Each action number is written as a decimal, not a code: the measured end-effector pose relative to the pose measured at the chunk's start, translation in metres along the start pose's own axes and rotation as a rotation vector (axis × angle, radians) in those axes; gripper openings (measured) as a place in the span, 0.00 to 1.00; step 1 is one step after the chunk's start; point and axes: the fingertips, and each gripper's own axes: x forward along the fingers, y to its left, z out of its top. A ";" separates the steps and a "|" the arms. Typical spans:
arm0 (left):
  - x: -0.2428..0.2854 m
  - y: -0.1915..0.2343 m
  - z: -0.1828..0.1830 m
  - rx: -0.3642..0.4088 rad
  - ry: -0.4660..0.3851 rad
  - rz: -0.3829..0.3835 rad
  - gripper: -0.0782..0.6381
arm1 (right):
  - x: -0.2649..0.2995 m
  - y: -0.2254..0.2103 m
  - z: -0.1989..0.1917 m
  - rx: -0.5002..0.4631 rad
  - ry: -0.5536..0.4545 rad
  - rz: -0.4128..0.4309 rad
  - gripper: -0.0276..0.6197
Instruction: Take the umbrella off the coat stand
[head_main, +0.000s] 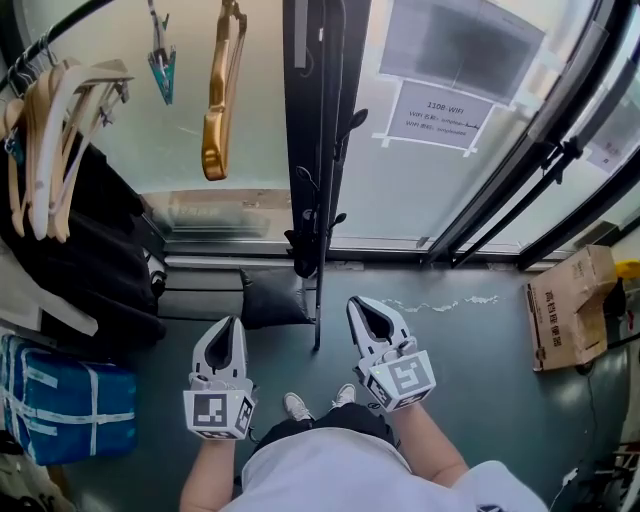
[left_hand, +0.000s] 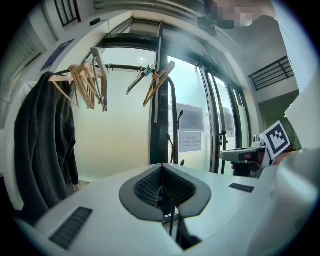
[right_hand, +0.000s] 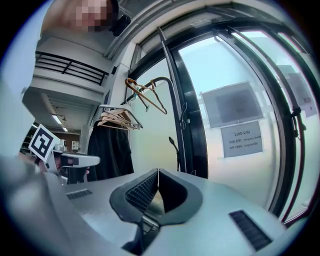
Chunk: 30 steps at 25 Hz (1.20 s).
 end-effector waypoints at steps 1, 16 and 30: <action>0.002 -0.002 -0.002 0.005 0.002 0.004 0.14 | 0.003 -0.003 -0.002 0.001 0.002 0.006 0.07; 0.045 -0.013 -0.034 0.092 -0.007 0.058 0.14 | 0.082 -0.026 -0.076 0.054 0.025 0.091 0.08; 0.066 -0.008 -0.090 0.124 -0.051 0.045 0.14 | 0.140 -0.028 -0.168 0.058 0.070 0.076 0.25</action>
